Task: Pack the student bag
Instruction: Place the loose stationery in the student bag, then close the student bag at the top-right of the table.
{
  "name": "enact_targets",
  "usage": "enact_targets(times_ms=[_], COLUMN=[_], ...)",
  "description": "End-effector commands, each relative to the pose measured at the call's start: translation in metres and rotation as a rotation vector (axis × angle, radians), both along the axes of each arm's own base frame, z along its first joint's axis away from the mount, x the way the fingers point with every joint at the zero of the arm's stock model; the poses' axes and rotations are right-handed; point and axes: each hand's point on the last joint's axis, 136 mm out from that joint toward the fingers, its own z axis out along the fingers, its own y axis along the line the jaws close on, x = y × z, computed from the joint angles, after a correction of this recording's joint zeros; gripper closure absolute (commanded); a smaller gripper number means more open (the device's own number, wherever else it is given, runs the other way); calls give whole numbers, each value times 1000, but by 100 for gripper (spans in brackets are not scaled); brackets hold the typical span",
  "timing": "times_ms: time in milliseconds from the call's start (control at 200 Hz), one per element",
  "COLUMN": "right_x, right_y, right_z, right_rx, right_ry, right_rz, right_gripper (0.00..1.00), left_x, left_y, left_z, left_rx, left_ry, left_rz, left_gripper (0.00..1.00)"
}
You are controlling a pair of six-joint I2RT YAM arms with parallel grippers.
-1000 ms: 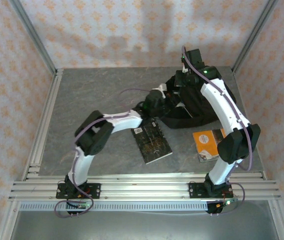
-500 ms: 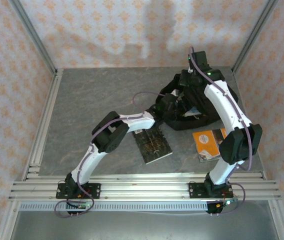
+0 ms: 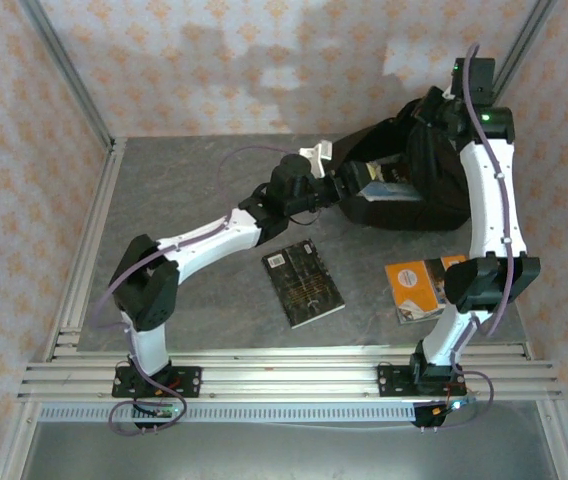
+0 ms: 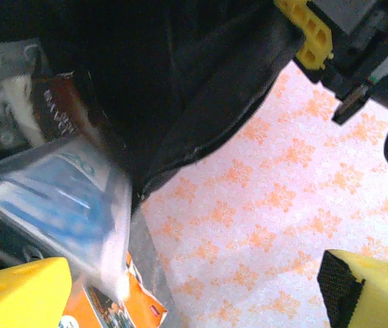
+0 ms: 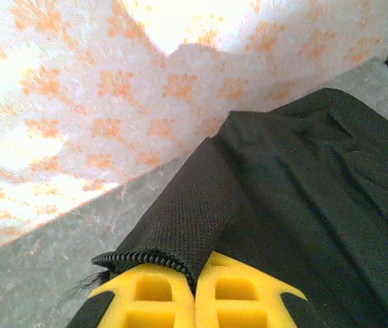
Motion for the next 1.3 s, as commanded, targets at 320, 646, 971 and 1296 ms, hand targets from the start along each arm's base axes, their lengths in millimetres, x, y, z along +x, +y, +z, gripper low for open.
enact_targets(times_ms=[320, 646, 971, 1296], right_x=[37, 9, -40, -70], right_y=[82, 179, 224, 127], right_z=[24, -61, -94, -105], right_rx=[284, 120, 60, -246], right_ry=[-94, 126, 140, 101], right_rz=[306, 493, 573, 104], right_gripper=[100, 100, 100, 50], left_x=[-13, -15, -44, -82], left_y=[40, 146, 189, 189], left_z=[-28, -43, -84, -170], left_rx=[114, 346, 475, 534], left_ry=[47, 98, 175, 325], left_rz=[21, 366, 455, 321], left_gripper=[6, 8, 8, 8])
